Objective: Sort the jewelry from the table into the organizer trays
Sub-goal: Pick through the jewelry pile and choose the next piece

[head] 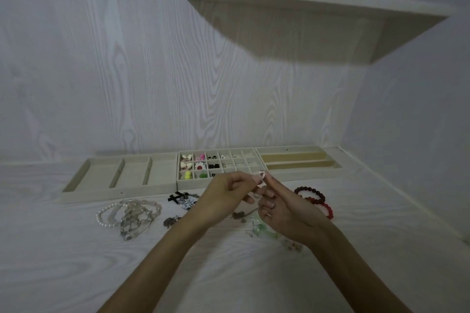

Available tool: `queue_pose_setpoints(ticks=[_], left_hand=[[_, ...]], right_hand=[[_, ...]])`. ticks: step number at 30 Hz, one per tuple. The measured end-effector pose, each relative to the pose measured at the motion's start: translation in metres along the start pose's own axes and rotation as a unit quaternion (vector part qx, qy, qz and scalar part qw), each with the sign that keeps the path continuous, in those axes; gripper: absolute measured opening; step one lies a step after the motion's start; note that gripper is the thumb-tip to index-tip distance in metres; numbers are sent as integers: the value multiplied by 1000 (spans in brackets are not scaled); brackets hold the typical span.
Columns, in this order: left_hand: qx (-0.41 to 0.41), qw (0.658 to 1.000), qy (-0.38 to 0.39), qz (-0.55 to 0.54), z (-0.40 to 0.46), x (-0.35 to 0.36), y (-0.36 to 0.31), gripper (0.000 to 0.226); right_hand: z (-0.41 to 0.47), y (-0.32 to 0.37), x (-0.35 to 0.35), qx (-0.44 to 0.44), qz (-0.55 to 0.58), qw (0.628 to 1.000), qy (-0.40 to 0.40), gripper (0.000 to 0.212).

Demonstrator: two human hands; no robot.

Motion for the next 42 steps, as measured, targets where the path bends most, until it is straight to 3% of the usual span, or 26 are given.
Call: queue_pose_setpoints(ticks=[5,9,11,15,19,21,22,23,25,26,27,30,37,42], left_hand=[[74,992,-99,-5,1,-24,-12,14],[138,976,-131,106,3,-38,-18,21],[147,966,-161,142,4,-48,-19,22],[166,965,-139,146,18,-60,-23,18],[162,970,-149,108,42,-79,-26,15],[137,968,-168,125,63,-96,-23,13],[120,969,-169,136,76,-105,-22,12],[105,970,-163,150,89,-112,-22,11],[86,968,-136,191,120,-116,-24,13],[79,967,-119,212,136,-115,-26,14],[73,965,-99,233,148,-113,-27,15],[57,946,-56,315,186,-102,-20,12],[-2,879,40,475,219,-82,22,13],[-24,840,46,540,218,-74,33,12]], right_hand=[[4,5,14,-20,-13,1000,-14,17],[18,1,16,-16,-44,998,-31,36],[25,1,18,-11,-52,998,-37,34],[43,1,23,1,-57,997,-47,20],[72,17,27,-34,-85,996,8,34],[91,47,14,-116,-251,961,11,33],[99,67,3,-171,-382,908,-16,32],[105,85,-7,-214,-509,832,-44,34],[125,97,-23,-206,-691,692,-40,53],[135,94,-30,-175,-744,645,-17,64],[139,88,-34,-139,-771,621,9,73],[147,73,-42,-78,-785,611,60,89],[149,64,-47,-56,-751,649,107,93],[151,59,-54,-40,-755,643,122,97]])
Point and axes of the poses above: each hand's wrist, its own z-axis towards the middle knuckle, its own x-axis out of the palm, y = z × x, the point moved 9 cm from there along z, towards the middle knuckle, and after that the axes turned 3 degrees about -x, right-handed, at the moved point
